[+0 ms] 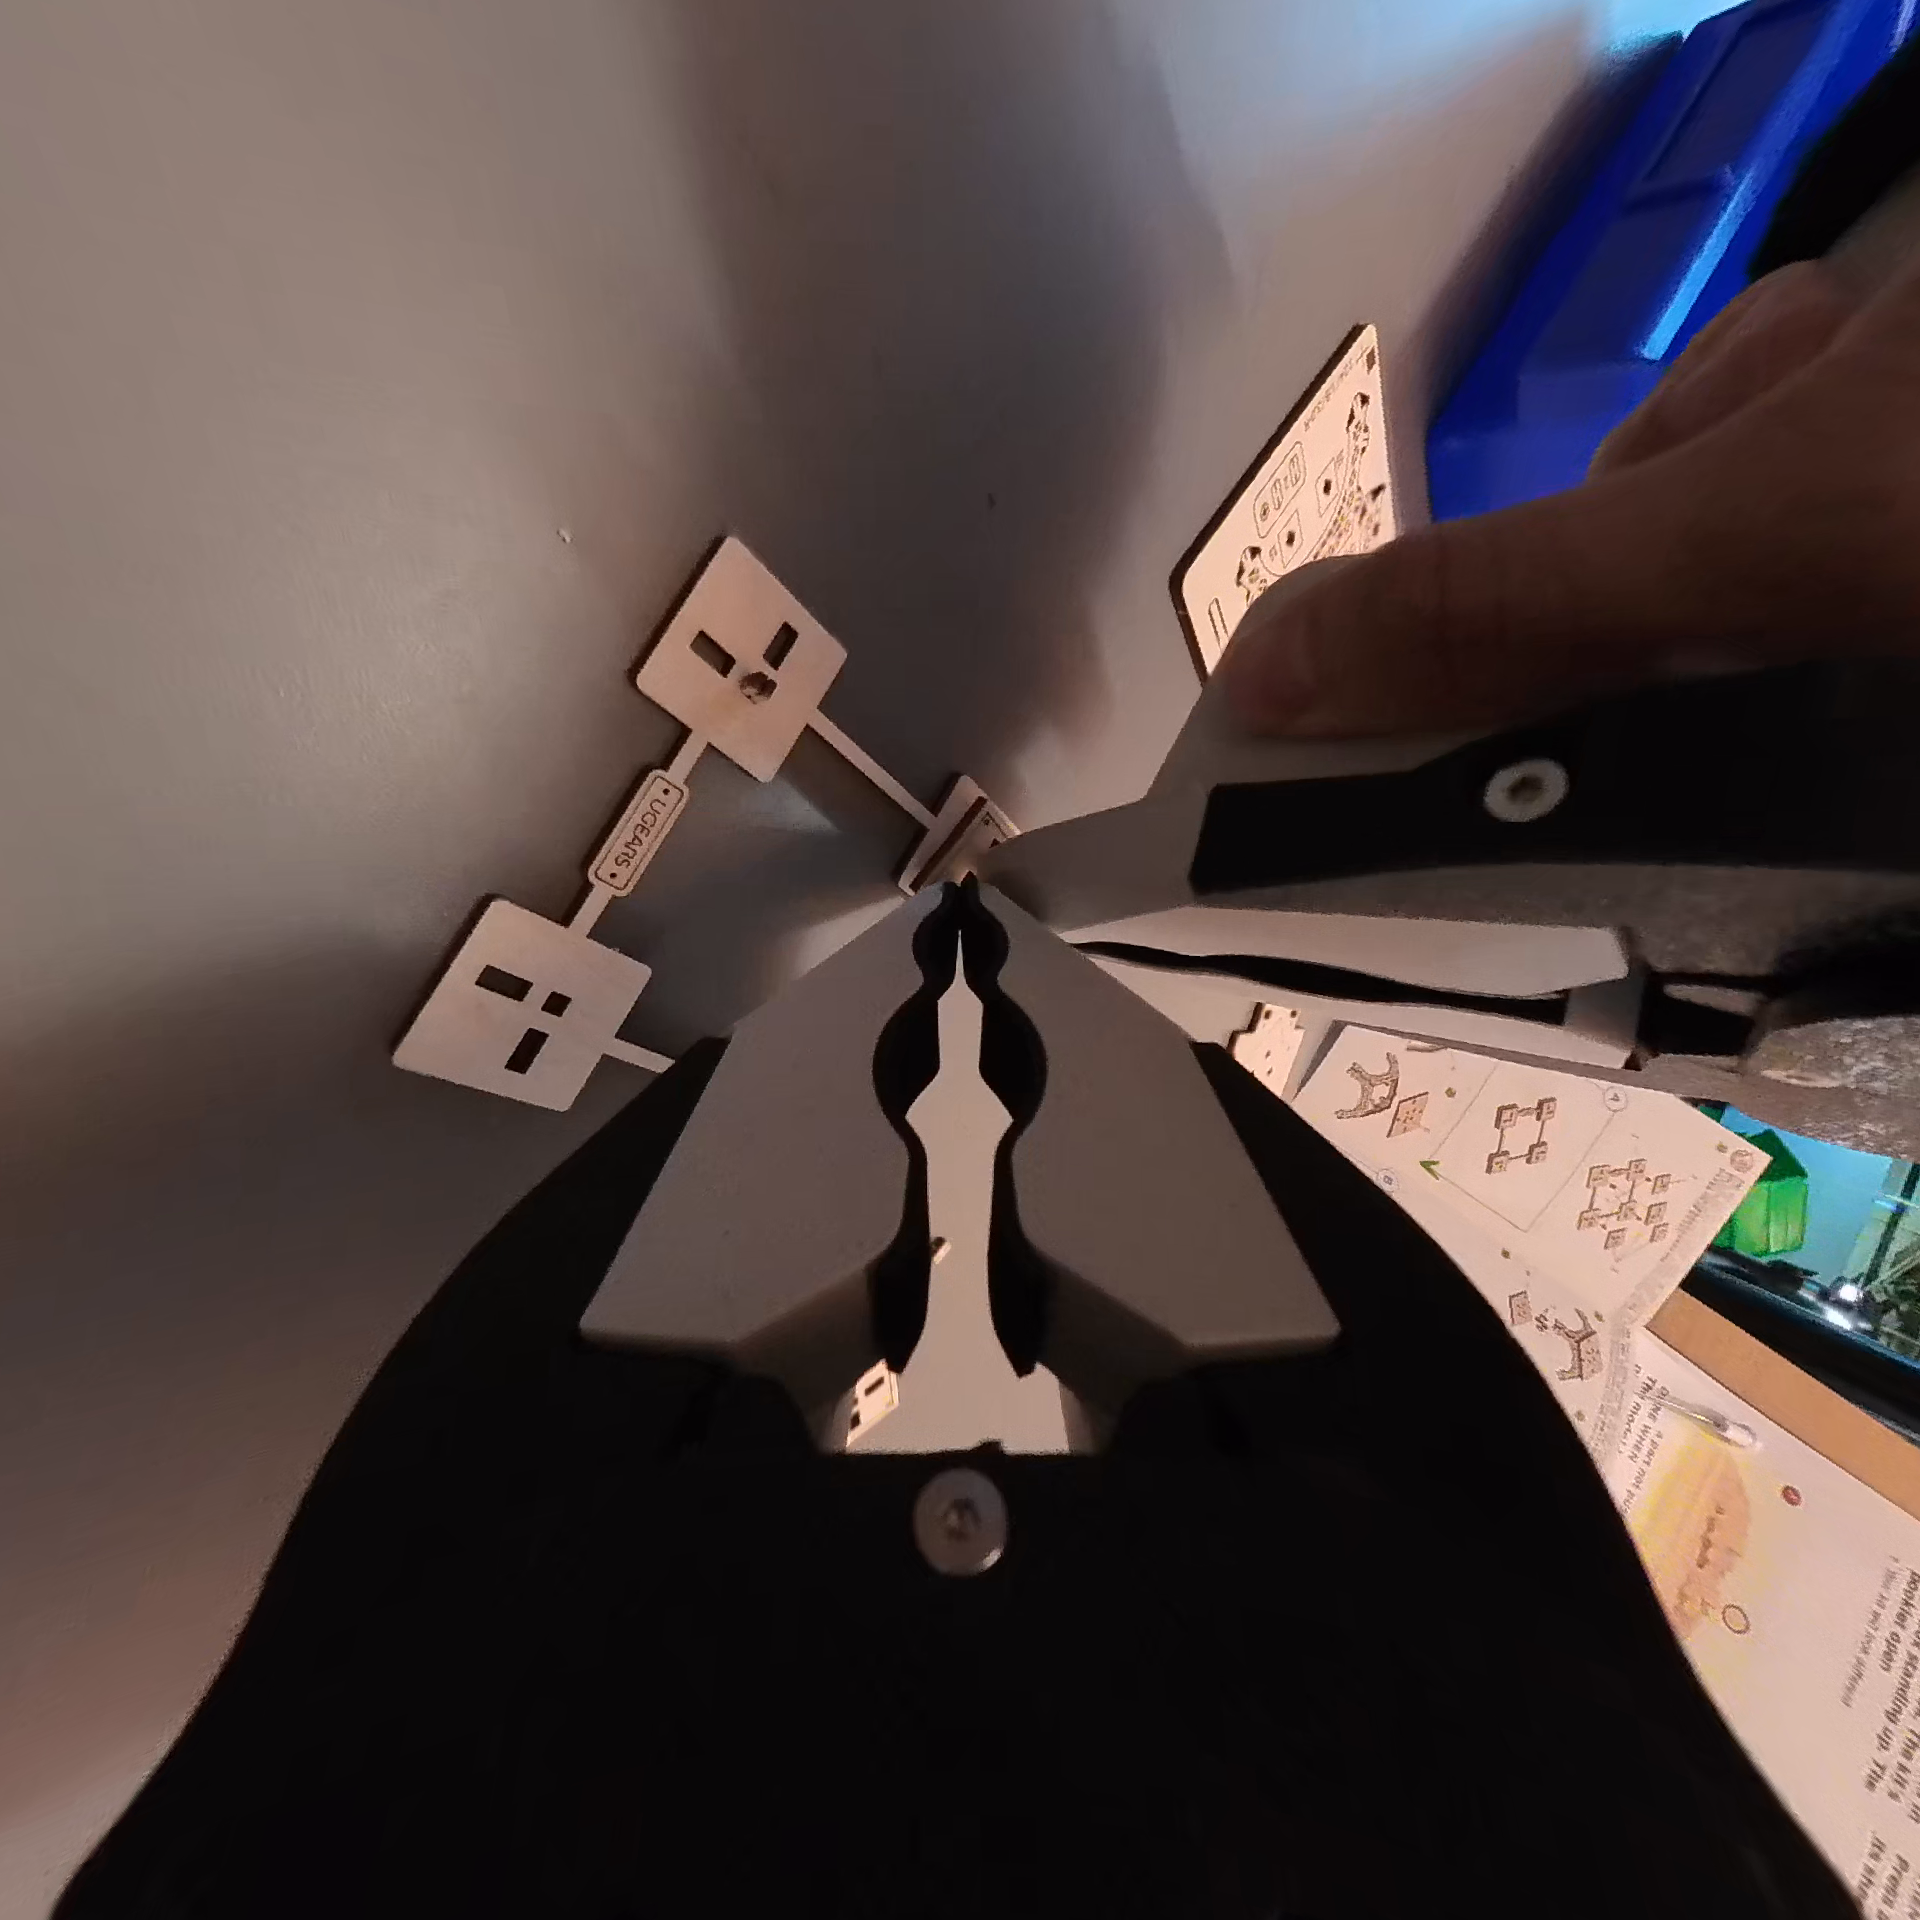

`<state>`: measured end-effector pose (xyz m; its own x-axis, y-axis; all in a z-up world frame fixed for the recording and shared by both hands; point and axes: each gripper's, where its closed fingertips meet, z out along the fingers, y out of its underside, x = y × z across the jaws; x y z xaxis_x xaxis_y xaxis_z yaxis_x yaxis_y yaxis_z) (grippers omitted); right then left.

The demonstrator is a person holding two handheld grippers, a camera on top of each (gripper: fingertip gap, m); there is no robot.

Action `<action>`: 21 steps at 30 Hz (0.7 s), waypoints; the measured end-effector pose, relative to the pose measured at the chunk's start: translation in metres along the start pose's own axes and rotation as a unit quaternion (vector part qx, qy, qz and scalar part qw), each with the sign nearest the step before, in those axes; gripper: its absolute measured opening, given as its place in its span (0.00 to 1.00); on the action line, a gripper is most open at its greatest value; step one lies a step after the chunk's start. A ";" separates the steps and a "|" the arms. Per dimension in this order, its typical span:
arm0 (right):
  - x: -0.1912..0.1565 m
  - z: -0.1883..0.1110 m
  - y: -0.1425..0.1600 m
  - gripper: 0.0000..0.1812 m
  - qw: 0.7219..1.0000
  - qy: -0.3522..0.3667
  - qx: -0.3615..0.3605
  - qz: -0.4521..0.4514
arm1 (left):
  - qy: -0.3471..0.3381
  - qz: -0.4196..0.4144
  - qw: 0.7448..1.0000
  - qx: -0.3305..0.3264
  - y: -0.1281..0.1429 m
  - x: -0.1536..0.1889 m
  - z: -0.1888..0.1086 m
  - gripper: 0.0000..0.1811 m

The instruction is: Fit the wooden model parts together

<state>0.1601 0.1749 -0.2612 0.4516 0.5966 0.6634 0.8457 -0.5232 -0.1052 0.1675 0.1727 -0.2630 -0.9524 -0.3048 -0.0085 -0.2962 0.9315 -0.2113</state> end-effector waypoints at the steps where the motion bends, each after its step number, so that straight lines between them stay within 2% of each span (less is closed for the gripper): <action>1: 0.000 0.000 0.000 0.00 1.000 -0.002 0.000 0.000 | 0.000 -0.002 1.000 0.001 0.000 0.000 0.000 0.00; 14: 0.002 0.003 0.003 0.00 1.000 -0.006 -0.018 -0.015 | -0.009 -0.018 1.000 0.009 0.000 -0.001 0.000 0.00; 18: 0.002 0.004 0.002 0.00 1.000 -0.013 -0.012 -0.016 | 0.019 -0.047 0.997 0.056 0.001 0.002 -0.002 0.00; 21: 0.002 0.005 0.002 0.00 1.000 -0.013 -0.018 -0.020 | 0.011 -0.046 0.997 0.058 0.007 0.005 -0.004 0.00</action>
<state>0.1641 0.1779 -0.2635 0.4252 0.6329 0.6471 0.8528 -0.5196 -0.0522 0.1605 0.1779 -0.2609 -0.9233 -0.3823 0.0376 -0.3734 0.8702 -0.3213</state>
